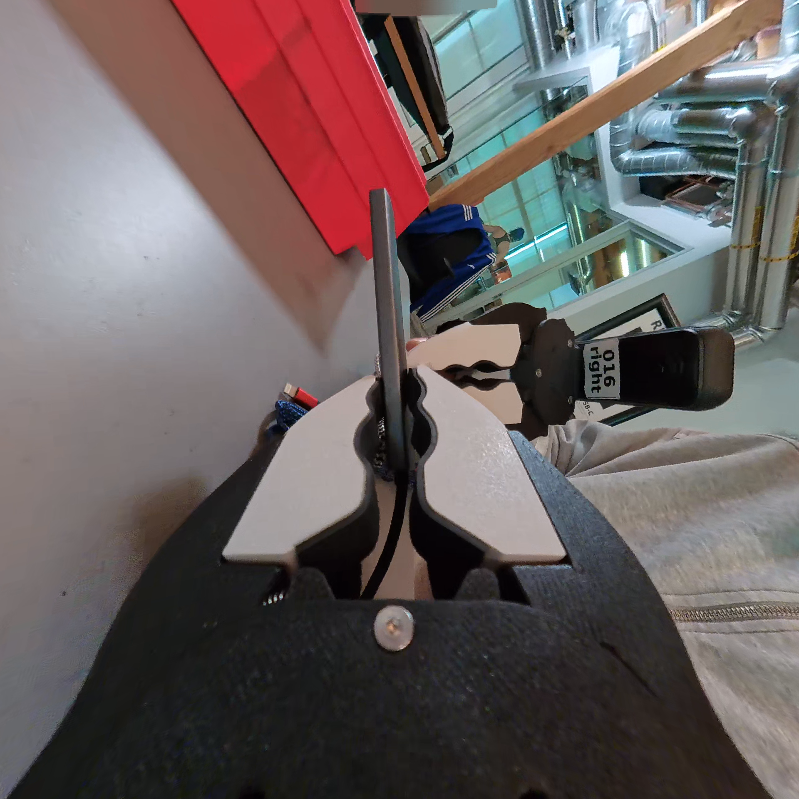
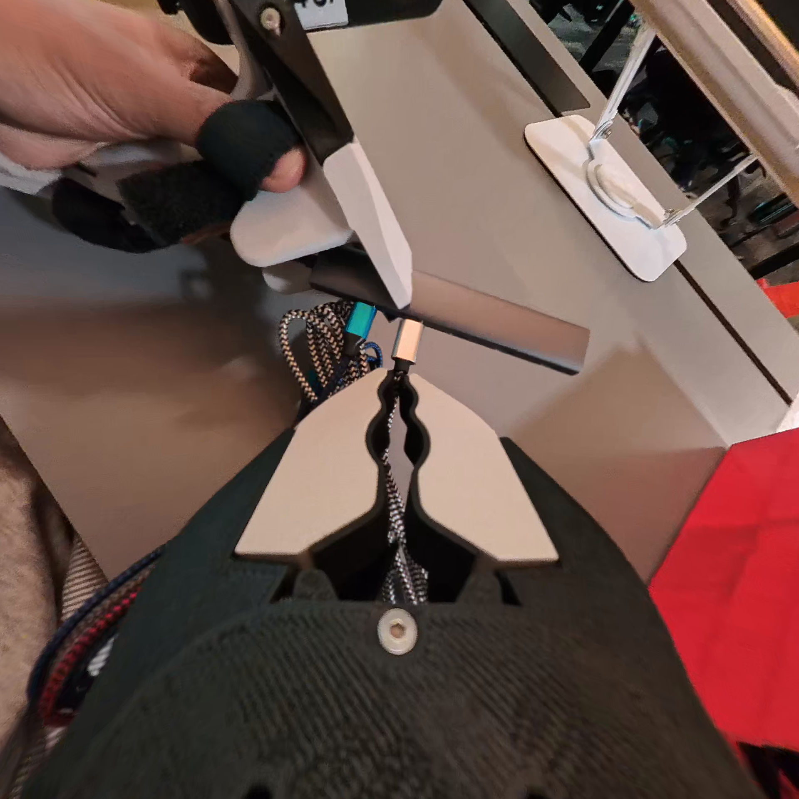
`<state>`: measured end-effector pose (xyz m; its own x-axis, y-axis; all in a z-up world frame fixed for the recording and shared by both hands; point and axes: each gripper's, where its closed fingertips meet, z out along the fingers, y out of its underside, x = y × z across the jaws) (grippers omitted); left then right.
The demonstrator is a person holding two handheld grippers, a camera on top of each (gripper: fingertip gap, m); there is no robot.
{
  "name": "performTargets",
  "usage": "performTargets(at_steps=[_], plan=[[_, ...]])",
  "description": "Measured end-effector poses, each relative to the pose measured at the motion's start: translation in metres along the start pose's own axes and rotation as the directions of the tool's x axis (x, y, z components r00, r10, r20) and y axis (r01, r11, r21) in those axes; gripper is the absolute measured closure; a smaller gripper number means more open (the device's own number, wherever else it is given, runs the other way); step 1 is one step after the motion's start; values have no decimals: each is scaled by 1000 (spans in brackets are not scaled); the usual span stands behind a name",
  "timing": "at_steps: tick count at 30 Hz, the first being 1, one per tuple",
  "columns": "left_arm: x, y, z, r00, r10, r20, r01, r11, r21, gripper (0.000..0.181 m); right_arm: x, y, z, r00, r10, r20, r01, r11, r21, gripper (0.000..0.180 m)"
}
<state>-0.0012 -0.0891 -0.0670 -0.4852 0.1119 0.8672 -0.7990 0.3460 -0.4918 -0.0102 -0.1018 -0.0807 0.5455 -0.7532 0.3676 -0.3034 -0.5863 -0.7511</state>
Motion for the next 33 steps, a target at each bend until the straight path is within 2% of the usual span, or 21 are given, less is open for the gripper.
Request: performTargets(at_steps=[4,7,11,12,14,16,19,22,24,27,30,33], plan=[[3,0,3,999,-16,-40,16,1000,3,168,-3,-2,-8,985,147,89,-151,988,41,176],[6,0,4,997,-3,-75,2,1000,-16,168,-1,-3,-10,984,157,84,-162,986,51,176],[4,-2,2,972,233,31,-231,972,-51,166,2,-3,-7,984,164,62,-167,985,47,176],[3,-6,0,953,293,79,-290,956,-46,163,4,-1,-5,983,175,53,-177,983,38,176],[2,-14,-5,911,382,157,-384,923,-20,141,9,4,-3,977,211,39,-212,977,24,176],[1,-20,-9,870,445,211,-452,892,-14,128,15,8,-3,960,277,42,-278,960,24,176],[-9,-15,-7,757,581,298,-567,811,-143,115,23,10,-5,921,382,73,-386,921,51,177],[-27,-6,-4,540,754,374,-665,654,-359,99,26,11,-6,895,435,98,-442,895,66,177],[-30,-7,-4,409,821,398,-705,561,-433,103,24,10,-6,890,443,111,-452,890,69,177],[-32,-11,-7,277,864,421,-722,476,-502,115,20,8,-6,896,427,119,-437,896,73,176],[-36,-8,-8,213,890,403,-707,425,-565,124,14,6,-4,918,384,101,-392,918,67,176],[-39,-1,-5,236,894,381,-689,430,-583,133,7,4,-3,937,339,86,-345,937,57,176]])
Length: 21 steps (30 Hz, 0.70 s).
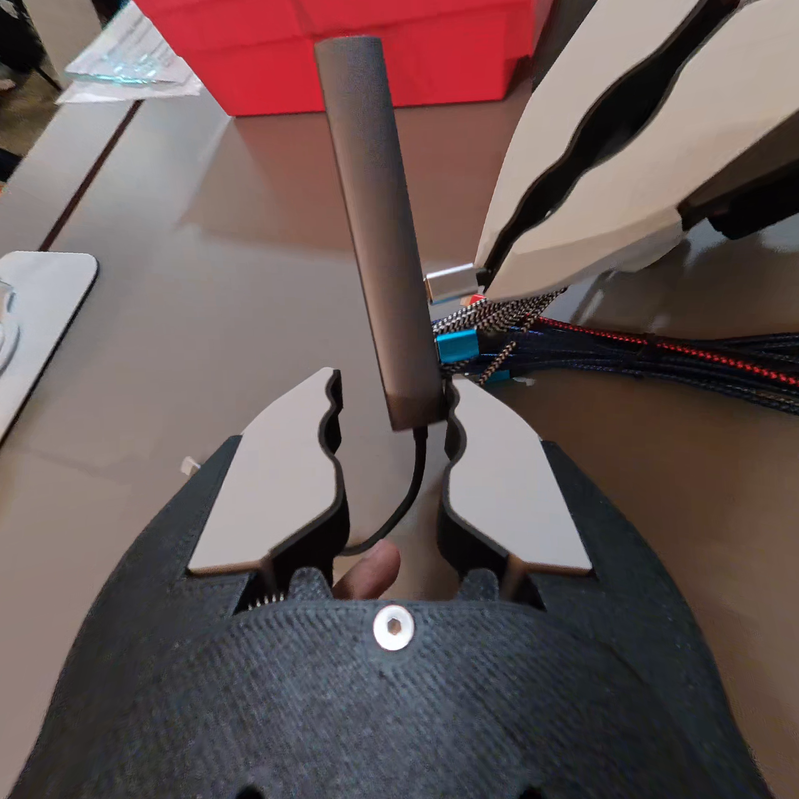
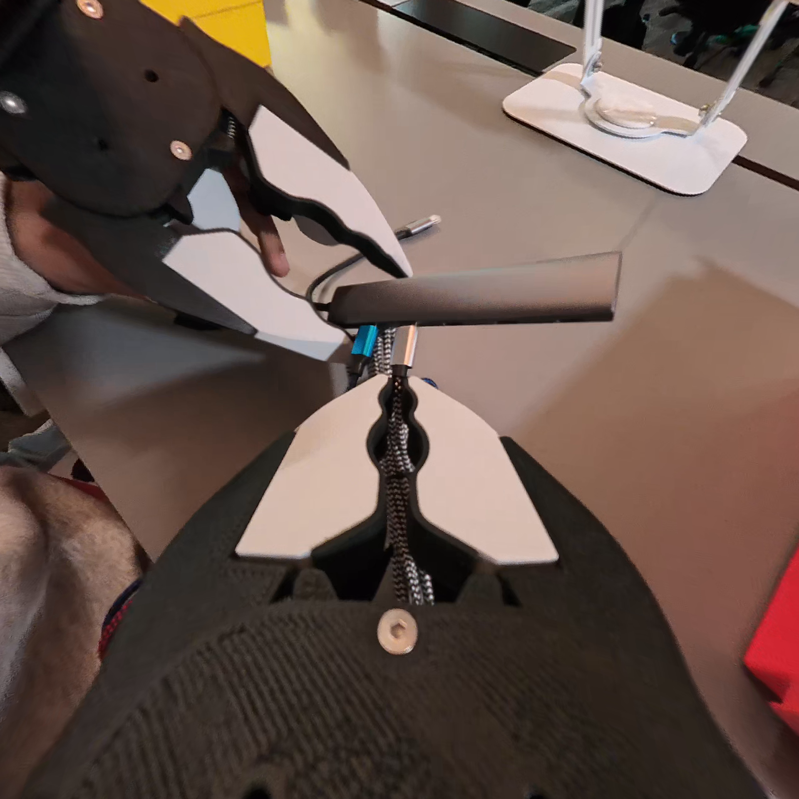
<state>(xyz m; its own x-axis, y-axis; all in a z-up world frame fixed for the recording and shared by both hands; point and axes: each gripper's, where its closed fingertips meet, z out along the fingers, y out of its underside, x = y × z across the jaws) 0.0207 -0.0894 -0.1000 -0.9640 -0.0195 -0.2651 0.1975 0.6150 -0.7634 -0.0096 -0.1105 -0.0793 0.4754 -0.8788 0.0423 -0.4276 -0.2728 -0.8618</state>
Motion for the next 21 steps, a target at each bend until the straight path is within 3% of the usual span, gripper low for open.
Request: performTargets(at_steps=[3,11,16,21], plan=[[9,4,3,998,-11,-56,10,1000,-26,158,-16,-4,2,999,-22,47,21,1000,17,176],[16,15,8,971,-149,-189,141,988,-58,156,-30,-5,4,993,-27,113,24,999,29,176],[9,6,2,990,-82,-118,80,997,-21,157,-27,-10,0,972,115,204,-134,988,82,175],[6,4,1,992,-76,-97,75,997,-10,157,-29,-12,-1,925,231,303,-267,960,83,160]])
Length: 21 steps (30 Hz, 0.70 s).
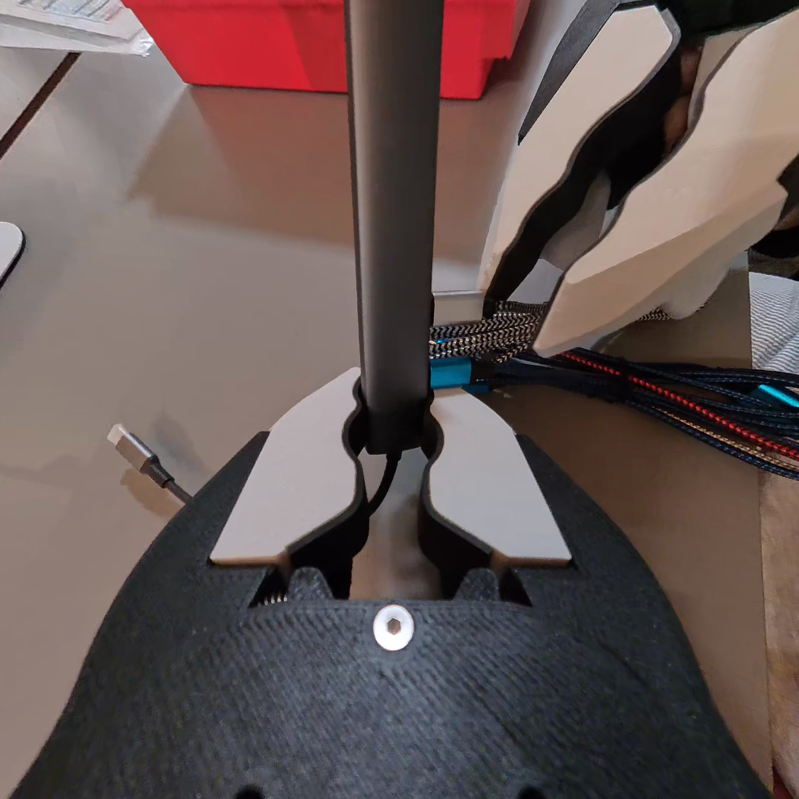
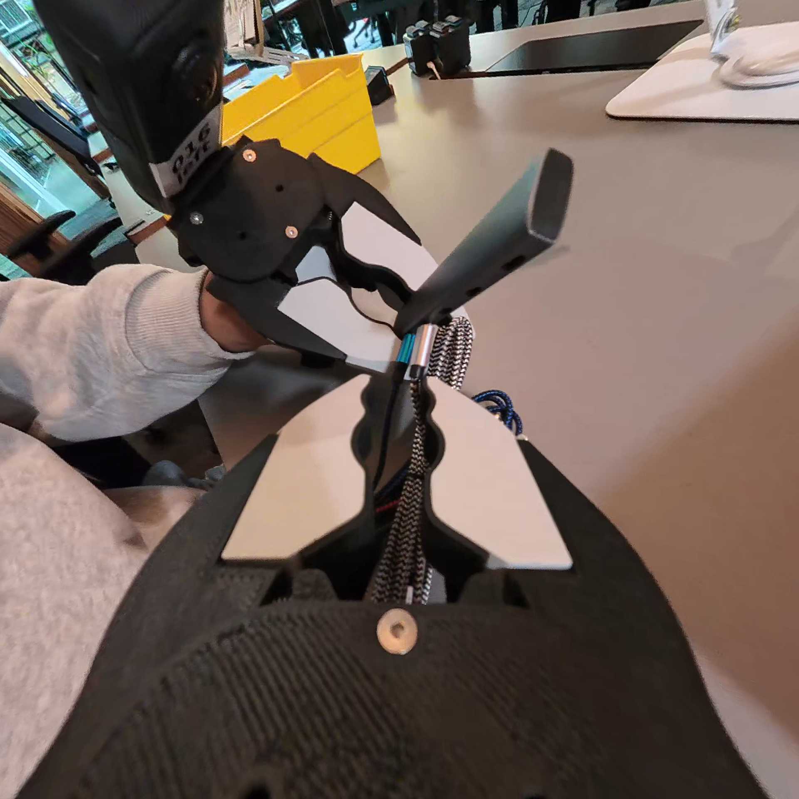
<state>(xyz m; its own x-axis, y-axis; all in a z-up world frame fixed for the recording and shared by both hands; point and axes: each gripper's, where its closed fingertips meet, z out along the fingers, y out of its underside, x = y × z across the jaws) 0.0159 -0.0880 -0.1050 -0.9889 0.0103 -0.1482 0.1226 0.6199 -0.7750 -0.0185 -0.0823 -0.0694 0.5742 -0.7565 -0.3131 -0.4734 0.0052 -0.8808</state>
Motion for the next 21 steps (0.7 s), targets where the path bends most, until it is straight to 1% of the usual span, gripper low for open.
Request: performTargets(at_steps=[3,6,9,12,16,18,21], plan=[[-1,2,0,1000,5,9,-4,1000,-5,157,0,-3,0,1000,-17,-22,17,1000,14,148],[-1,1,0,1000,14,16,-14,1000,2,157,4,-7,-4,998,-30,-53,32,999,34,145],[2,-5,-2,999,48,24,-49,998,46,158,6,-5,-3,999,-7,-48,9,1000,30,145],[8,-10,-1,992,110,56,-114,991,71,158,3,-7,-1,1000,9,-24,-8,999,44,149],[16,-12,2,983,170,77,-175,982,67,159,2,-4,1,1000,-3,-22,4,1000,26,169],[15,-11,3,986,155,68,-159,985,69,159,0,-3,2,1000,10,-8,-10,1000,19,172],[16,-9,4,997,80,9,-81,995,67,157,-4,-5,3,1000,5,4,-5,1000,26,173]])
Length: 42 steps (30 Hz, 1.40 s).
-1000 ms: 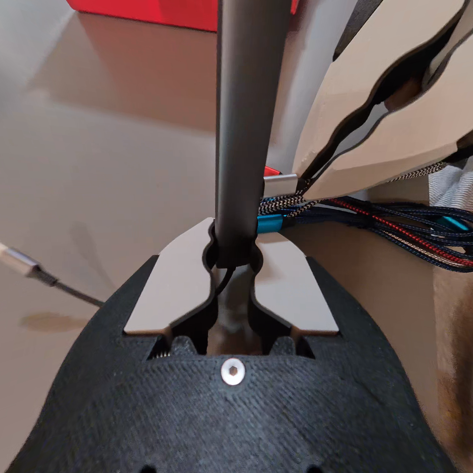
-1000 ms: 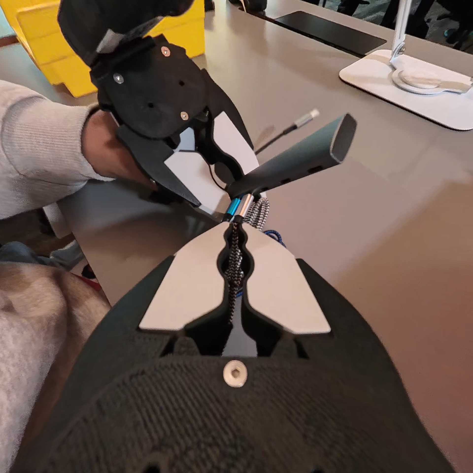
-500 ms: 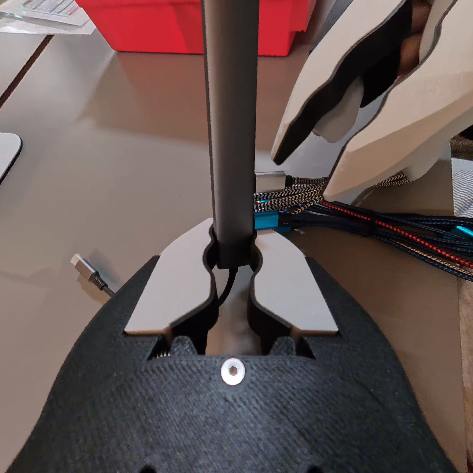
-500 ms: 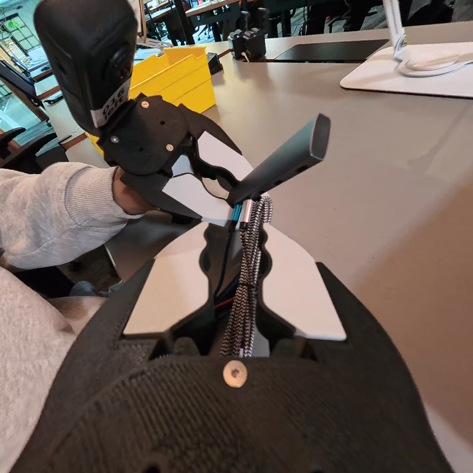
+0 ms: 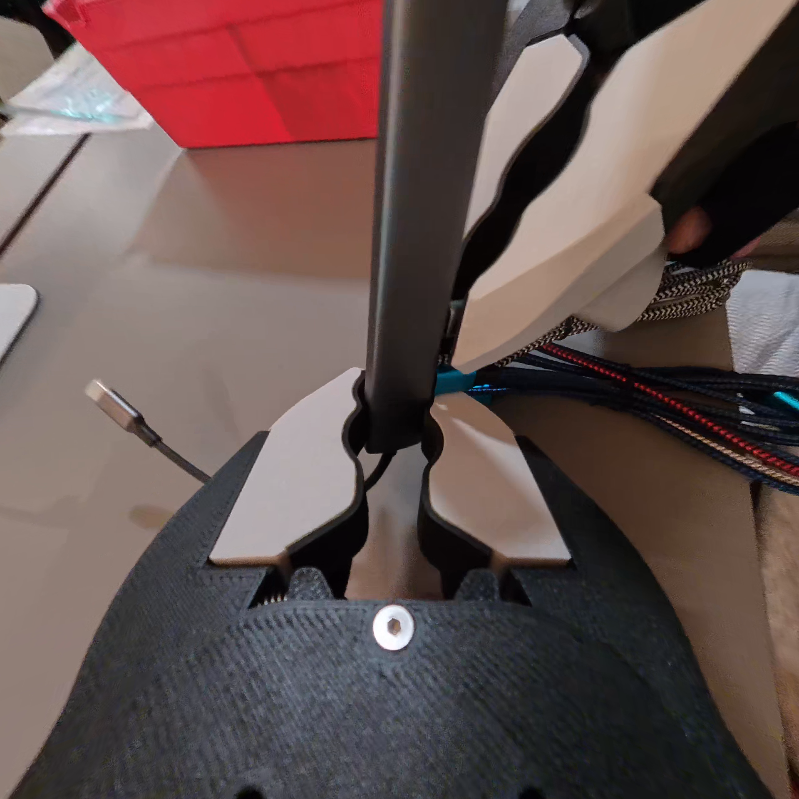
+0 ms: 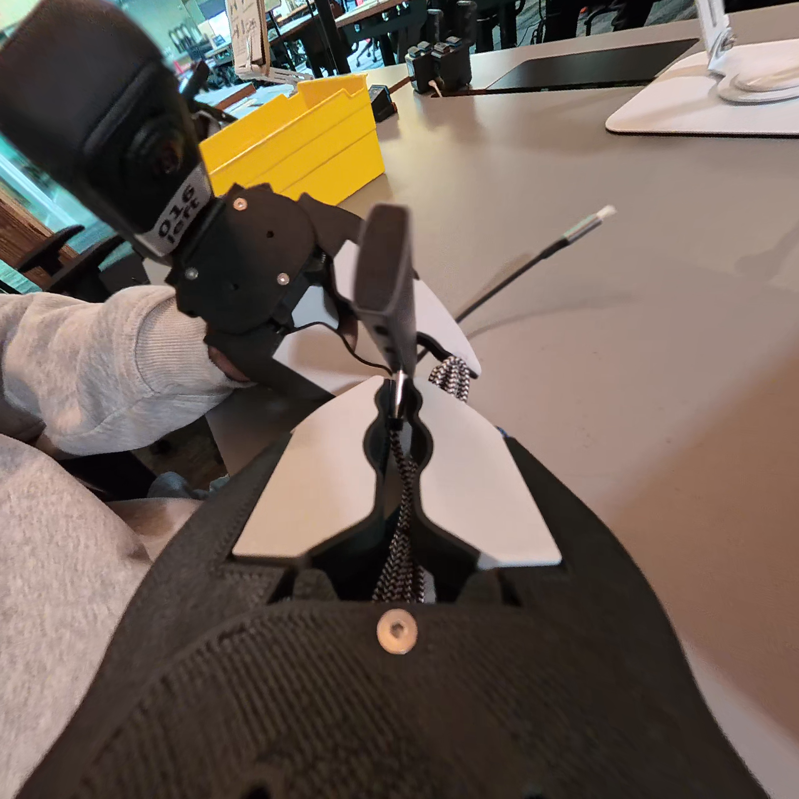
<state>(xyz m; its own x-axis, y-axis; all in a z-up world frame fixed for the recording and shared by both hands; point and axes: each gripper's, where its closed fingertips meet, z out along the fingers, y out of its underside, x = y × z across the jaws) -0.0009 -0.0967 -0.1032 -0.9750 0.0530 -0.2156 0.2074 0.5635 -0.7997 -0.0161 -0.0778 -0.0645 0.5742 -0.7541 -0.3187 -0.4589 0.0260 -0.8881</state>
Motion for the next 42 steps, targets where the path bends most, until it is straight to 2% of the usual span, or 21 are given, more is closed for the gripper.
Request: performTargets(at_steps=[3,6,12,17,23,27,31,34,37,40,42], plan=[[4,4,3,998,-50,-41,50,999,-11,157,-4,1,2,999,-49,-2,49,999,-17,172],[5,3,2,998,-40,-54,40,999,0,157,-7,1,3,999,-47,11,47,999,-18,172],[-2,-8,-2,1000,9,15,-10,997,83,158,-6,-7,-1,990,113,85,-117,992,45,172],[-11,-4,1,997,-55,50,54,998,27,157,6,-7,-1,978,202,47,-204,977,57,173],[-14,3,10,976,-215,12,216,976,-18,153,16,-2,-1,987,146,-68,-143,989,43,172],[-18,2,10,946,-323,-22,323,946,-8,155,17,0,-1,986,14,-163,-15,1000,-6,171],[-17,4,13,945,-327,-20,326,945,-28,156,18,3,-3,982,170,-87,-170,985,10,171],[-16,2,13,927,-372,-49,372,928,-15,157,16,4,-3,985,-7,-172,-4,998,-67,171],[-15,3,14,928,-369,-47,367,930,-34,157,15,6,-3,985,152,-86,-156,987,-47,172],[-9,-3,11,964,-247,-96,249,969,3,161,16,1,-8,990,111,-85,-113,993,-20,173],[-7,-7,3,964,-217,-152,227,972,51,161,19,-5,-13,993,70,-98,-68,998,16,173]])
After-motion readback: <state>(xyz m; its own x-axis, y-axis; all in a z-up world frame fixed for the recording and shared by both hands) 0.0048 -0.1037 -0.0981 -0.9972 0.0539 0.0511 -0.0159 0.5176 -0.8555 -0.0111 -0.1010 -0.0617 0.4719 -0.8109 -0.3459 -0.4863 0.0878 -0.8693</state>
